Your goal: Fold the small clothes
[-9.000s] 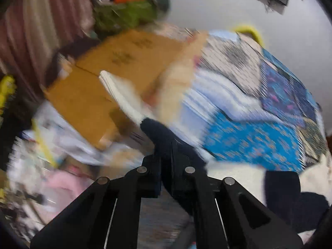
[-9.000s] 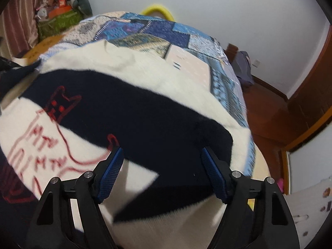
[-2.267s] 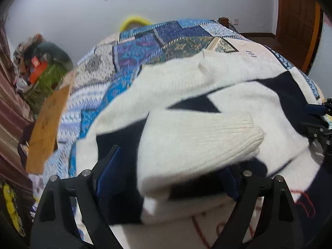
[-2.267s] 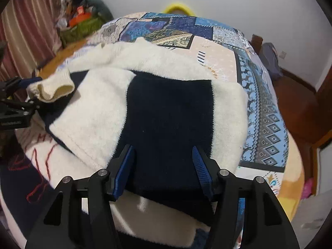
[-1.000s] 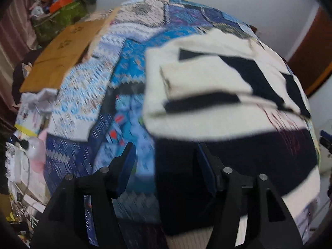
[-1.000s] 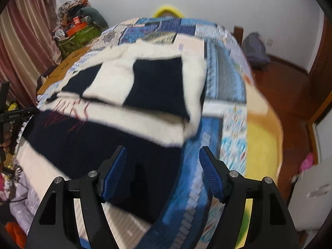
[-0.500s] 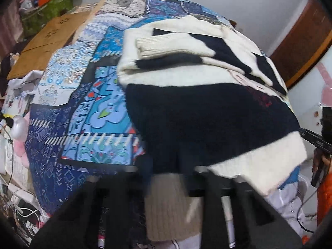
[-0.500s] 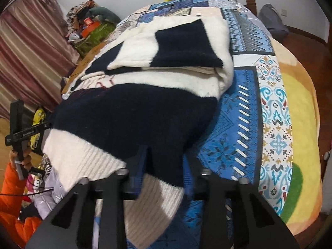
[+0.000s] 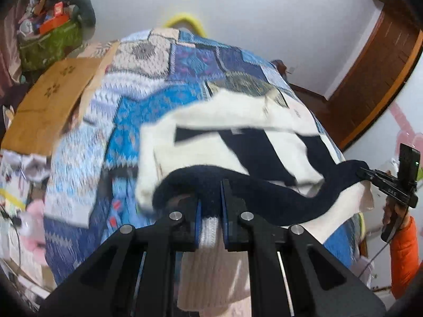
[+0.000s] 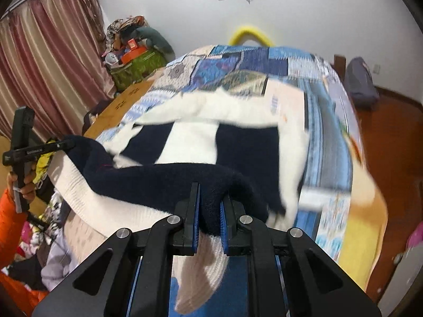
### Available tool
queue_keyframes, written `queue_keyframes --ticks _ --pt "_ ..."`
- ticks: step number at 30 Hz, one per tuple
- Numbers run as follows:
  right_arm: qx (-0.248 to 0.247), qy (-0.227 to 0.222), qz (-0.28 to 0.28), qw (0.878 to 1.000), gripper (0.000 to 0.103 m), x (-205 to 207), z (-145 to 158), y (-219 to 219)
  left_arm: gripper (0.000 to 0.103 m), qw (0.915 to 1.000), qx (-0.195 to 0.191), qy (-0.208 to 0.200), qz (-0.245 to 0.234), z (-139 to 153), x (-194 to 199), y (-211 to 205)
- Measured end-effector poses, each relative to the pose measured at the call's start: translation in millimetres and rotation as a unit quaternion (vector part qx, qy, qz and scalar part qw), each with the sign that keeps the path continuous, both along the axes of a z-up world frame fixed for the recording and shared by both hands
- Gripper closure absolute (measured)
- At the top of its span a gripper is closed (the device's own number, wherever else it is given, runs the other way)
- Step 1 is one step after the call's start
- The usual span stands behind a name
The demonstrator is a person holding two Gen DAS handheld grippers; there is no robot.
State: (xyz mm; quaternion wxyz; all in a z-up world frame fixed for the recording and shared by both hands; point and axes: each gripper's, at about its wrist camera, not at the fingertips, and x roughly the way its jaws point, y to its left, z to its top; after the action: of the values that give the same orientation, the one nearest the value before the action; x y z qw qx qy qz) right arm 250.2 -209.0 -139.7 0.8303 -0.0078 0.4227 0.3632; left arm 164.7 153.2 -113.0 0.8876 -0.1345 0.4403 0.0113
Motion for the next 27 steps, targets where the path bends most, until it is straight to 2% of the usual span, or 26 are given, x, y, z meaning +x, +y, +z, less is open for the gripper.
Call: queue_keyframes --ticks 4,7,10,13,19,20,21,22,23,24,27 --pt "-0.018 -0.002 -0.009 1.000 0.092 38 -7 16 0.092 0.9996 0.001 0.017 0.020 -17 39 17" --pt "-0.037 0.008 -0.013 0.999 0.091 60 -23 25 0.092 0.9981 0.015 0.047 0.039 -48 64 30" --pt "-0.046 0.028 -0.021 0.998 0.091 75 -42 27 0.090 0.9955 -0.002 0.082 0.047 -86 81 45" --pt "-0.051 0.039 -0.023 0.998 0.090 79 -55 26 0.086 0.9949 -0.017 0.089 0.046 -104 82 49" --pt "-0.063 0.022 -0.017 0.998 0.081 67 -36 20 0.083 0.9970 0.006 0.073 0.025 -79 71 45" --pt "-0.066 0.016 -0.017 0.998 0.077 64 -30 18 0.078 0.9974 0.014 0.066 0.025 -69 65 45" --pt "-0.068 0.006 -0.020 0.997 0.070 58 -21 15 0.066 0.9974 0.022 0.061 0.029 -63 61 46" --pt "-0.070 -0.005 -0.025 0.997 0.063 58 -17 14 0.058 0.9971 0.036 0.055 0.038 -56 57 46" --pt "-0.074 -0.023 -0.034 0.996 0.050 53 -9 10 0.049 0.9966 0.051 0.044 0.048 -49 50 48" --pt "-0.075 -0.039 -0.041 0.996 0.047 48 -3 6 0.048 0.9957 0.067 0.030 0.057 -40 40 51" --pt "-0.078 -0.062 -0.046 0.994 0.047 31 12 -6 0.048 0.9942 0.082 0.028 0.063 -33 22 59"
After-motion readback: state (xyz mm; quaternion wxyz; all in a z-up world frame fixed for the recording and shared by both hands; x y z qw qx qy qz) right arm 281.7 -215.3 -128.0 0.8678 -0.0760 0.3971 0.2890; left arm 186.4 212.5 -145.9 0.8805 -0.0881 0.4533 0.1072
